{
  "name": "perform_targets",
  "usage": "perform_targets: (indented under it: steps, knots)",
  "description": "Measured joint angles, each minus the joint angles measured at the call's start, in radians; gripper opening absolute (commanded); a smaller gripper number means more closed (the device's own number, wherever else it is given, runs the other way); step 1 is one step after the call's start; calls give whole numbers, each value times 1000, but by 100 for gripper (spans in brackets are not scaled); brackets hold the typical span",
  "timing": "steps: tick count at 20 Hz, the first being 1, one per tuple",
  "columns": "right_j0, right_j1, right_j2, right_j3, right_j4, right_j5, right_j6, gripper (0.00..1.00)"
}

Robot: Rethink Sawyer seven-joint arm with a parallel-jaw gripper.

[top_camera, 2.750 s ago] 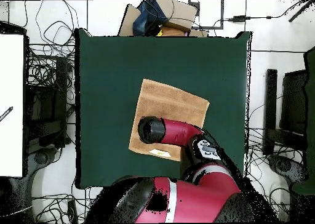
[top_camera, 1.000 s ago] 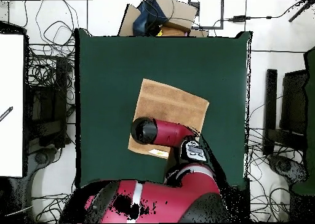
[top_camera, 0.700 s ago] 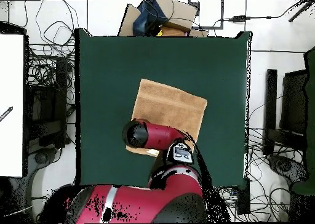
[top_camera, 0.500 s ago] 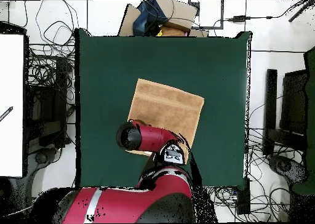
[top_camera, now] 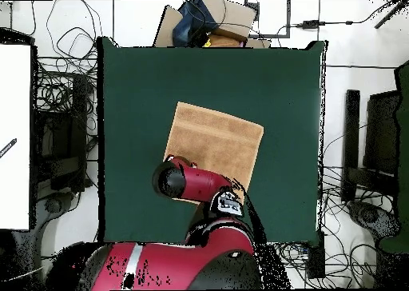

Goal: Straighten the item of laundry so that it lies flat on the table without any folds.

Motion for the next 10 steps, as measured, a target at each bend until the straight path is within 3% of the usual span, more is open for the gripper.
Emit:
perform_targets:
  steps: [10]
  knots:
    - [-66,-10,49,20,0,-1,0,0]
